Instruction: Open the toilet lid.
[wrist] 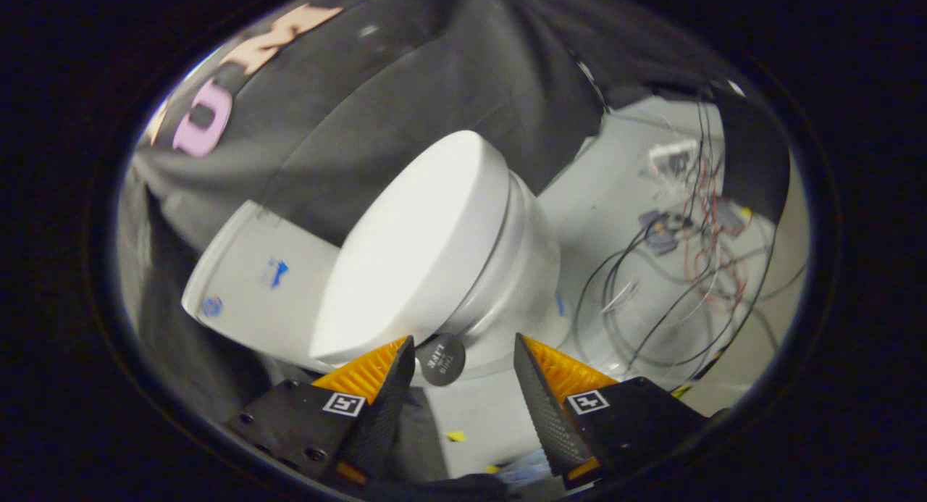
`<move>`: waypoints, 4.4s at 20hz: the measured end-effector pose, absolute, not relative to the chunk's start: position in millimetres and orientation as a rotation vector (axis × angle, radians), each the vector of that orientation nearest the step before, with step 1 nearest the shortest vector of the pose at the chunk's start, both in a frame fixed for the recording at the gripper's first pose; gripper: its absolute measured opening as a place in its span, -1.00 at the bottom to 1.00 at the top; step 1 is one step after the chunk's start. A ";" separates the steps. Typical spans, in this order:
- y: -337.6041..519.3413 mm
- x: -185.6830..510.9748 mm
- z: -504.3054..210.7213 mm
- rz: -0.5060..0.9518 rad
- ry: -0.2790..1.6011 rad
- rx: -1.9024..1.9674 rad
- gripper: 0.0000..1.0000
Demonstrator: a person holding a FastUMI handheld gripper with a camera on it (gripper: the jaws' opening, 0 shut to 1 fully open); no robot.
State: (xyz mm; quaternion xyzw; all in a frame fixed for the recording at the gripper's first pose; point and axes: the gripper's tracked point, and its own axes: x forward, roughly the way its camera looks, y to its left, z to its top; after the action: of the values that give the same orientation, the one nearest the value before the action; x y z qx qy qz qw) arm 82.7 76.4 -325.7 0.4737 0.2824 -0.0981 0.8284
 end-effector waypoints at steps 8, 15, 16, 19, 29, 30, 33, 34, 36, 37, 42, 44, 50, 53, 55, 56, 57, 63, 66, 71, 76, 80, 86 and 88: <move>94.7 87.8 -328.5 -0.127 0.507 1.335 -0.12; 97.1 93.1 -319.0 -0.106 0.466 1.325 -0.97; 96.4 92.8 -320.7 -0.110 0.475 1.318 -0.97; 97.5 91.8 -319.9 -0.108 0.504 1.244 -0.98; 98.9 103.2 -271.3 -0.100 0.476 1.099 -0.97; 100.0 107.3 -260.7 -0.091 0.464 1.094 -0.97; 107.8 112.2 -246.9 -0.109 0.498 1.033 -0.97; 104.9 109.0 -238.3 -0.129 0.506 1.002 -0.97; 107.2 114.7 -230.4 -0.125 0.513 0.954 -0.98; 111.7 118.0 -224.0 -0.116 0.508 0.951 -0.98; 129.8 128.5 -185.4 -0.063 0.466 0.919 -0.98; 138.8 133.0 -169.7 -0.048 0.463 0.875 -0.98; 156.2 142.1 -143.1 -0.050 0.467 0.783 -0.98; 165.5 146.6 -132.7 -0.039 0.458 0.784 -0.99; 172.3 149.4 -125.5 -0.031 0.453 0.767 -0.98; 176.3 151.9 -120.4 -0.028 0.452 0.757 -0.98; 181.4 153.8 -116.0 -0.024 0.450 0.746 -0.98; 207.8 169.6 -89.4 0.013 0.430 0.710 -0.98; 223.7 179.3 -78.1 0.038 0.409 0.721 -0.97; 251.0 193.1 -62.4 0.065 0.414 0.652 -0.98; 274.7 207.1 -50.1 0.094 0.423 0.594 -0.98; 296.8 218.3 -42.0 0.113 0.425 0.561 -0.98; 323.3 232.5 -35.4 0.171 0.413 0.522 -0.97; 328.8 236.3 -34.9 0.185 0.411 0.540 -0.98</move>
State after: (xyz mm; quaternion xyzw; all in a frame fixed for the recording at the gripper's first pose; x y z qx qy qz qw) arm 236.3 328.8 -34.9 0.2643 0.2013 0.0907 0.9388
